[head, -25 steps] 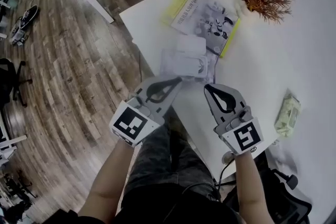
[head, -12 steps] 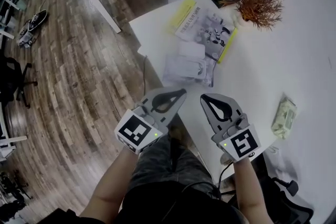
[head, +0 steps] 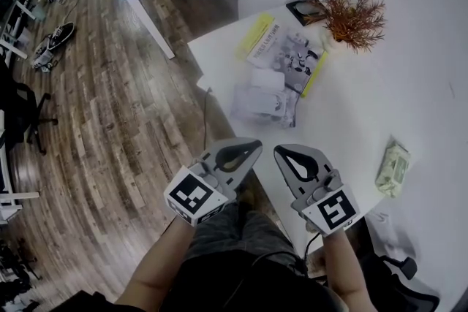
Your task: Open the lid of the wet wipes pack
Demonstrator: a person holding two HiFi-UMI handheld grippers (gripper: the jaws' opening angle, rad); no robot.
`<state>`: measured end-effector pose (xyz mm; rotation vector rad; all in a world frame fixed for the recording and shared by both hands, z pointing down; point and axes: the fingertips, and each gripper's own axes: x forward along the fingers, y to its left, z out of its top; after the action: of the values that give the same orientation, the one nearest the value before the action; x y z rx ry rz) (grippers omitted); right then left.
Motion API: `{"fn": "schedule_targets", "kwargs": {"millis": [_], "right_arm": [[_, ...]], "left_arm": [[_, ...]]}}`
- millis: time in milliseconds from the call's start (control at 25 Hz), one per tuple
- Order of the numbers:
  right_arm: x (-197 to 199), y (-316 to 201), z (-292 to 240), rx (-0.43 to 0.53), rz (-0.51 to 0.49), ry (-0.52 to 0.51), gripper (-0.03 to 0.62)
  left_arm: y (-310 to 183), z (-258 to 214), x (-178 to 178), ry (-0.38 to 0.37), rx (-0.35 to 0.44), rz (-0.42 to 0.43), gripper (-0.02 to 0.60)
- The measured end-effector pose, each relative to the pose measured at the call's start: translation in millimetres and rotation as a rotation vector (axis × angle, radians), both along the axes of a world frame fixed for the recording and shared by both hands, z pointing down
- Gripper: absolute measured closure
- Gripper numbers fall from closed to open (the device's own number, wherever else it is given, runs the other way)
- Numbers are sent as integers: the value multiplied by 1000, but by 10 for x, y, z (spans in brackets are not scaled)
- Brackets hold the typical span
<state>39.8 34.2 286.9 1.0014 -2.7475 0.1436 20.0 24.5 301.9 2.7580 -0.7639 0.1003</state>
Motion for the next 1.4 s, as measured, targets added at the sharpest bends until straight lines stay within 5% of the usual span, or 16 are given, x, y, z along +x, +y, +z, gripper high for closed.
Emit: {"fn": "schedule_targets", "kwargs": {"millis": [1400], "right_arm": [[-17, 532, -342, 30, 23, -32, 574]], "left_arm": [[536, -249, 64, 64, -1, 45, 569]]}}
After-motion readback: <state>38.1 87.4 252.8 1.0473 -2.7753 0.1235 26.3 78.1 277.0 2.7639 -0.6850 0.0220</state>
